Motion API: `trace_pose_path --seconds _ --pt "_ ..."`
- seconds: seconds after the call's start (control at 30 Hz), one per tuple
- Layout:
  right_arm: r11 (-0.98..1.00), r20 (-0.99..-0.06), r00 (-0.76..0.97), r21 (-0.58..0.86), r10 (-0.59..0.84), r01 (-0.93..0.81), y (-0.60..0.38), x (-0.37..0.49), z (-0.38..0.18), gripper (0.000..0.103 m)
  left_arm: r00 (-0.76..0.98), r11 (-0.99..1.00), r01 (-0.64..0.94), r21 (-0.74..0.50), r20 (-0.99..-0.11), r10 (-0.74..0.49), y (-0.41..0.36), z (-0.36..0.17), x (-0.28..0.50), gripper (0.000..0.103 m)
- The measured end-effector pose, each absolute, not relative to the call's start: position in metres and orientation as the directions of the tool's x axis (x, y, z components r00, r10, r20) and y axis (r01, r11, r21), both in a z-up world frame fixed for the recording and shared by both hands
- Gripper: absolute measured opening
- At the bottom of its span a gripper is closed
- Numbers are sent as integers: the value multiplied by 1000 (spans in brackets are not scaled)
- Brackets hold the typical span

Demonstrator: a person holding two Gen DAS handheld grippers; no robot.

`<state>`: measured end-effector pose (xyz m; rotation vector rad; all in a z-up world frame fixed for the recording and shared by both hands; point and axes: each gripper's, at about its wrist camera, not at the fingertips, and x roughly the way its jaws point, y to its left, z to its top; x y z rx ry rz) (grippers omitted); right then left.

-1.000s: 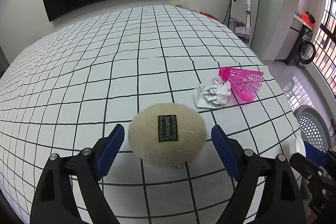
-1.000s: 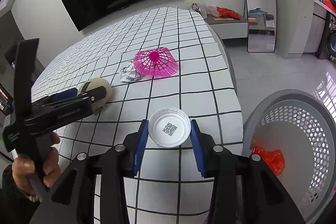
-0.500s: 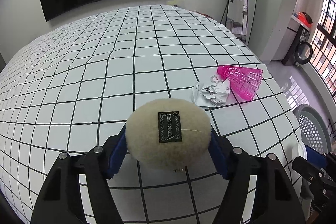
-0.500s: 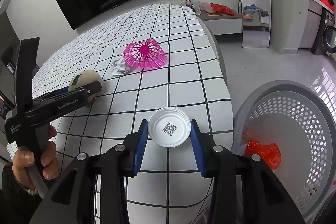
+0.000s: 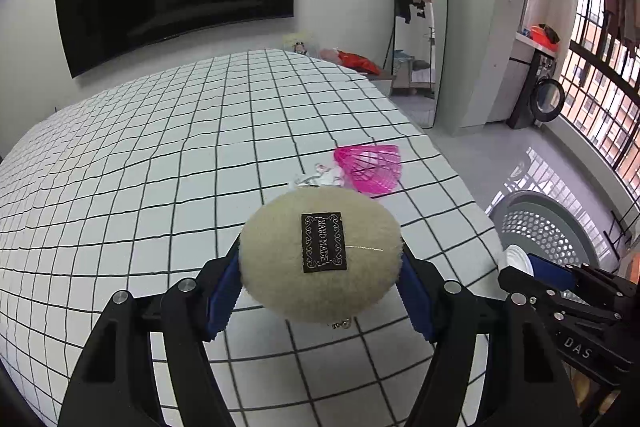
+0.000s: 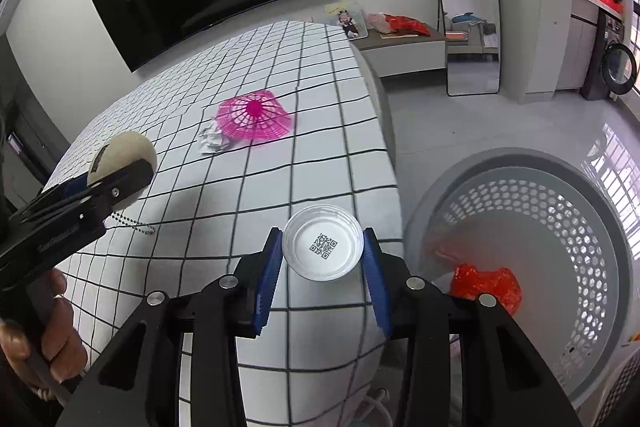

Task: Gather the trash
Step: 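Carry the white lid over the basket with the right gripper while the left carries the pouch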

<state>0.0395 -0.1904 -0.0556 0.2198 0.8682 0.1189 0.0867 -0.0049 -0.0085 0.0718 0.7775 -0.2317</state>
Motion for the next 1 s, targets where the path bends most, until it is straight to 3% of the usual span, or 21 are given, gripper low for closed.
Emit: trace_pose_path --seconds 0.57,1.0 --pt "945 -731 681 253 46 207 -301 -28 -66 39 616 886 462 -38 -705 -352 -140 -14 39 67" --pt "912 -732 681 269 -14 308 -360 -50 -74 39 566 847 532 -14 -738 -368 -203 -28 30 67"
